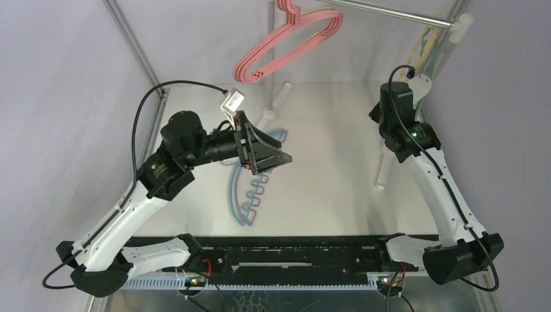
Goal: Organize the hangers
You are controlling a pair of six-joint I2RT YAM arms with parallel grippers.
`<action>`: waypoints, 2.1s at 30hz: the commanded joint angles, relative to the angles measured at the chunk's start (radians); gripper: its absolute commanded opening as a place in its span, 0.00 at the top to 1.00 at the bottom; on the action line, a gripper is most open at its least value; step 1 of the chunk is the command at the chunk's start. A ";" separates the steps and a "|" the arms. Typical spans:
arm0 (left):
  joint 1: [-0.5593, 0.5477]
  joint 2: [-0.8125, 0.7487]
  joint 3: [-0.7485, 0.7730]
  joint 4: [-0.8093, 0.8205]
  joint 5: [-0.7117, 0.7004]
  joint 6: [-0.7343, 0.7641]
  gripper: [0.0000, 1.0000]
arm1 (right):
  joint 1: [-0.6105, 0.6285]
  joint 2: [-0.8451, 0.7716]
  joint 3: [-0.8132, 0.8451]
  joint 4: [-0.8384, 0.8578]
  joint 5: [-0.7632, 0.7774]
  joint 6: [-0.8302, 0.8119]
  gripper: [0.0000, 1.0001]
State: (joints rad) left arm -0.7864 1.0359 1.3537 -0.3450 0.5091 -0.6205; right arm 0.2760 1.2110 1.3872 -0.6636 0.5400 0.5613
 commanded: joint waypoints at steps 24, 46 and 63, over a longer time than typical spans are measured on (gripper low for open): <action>0.014 0.065 -0.017 0.131 0.057 -0.026 0.00 | 0.041 -0.251 -0.019 -0.158 0.056 -0.019 0.23; 0.021 0.148 -0.101 0.191 0.067 -0.017 0.01 | 0.107 -0.510 -0.020 -0.335 0.164 -0.177 0.22; 0.021 0.177 -0.122 0.247 0.052 -0.034 0.01 | 0.106 -0.419 -0.040 -0.253 0.269 -0.397 0.22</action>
State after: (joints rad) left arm -0.7715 1.2041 1.2228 -0.1524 0.5541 -0.6479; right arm 0.3801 0.7750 1.3659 -0.9771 0.7692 0.2695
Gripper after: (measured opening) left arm 0.994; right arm 0.783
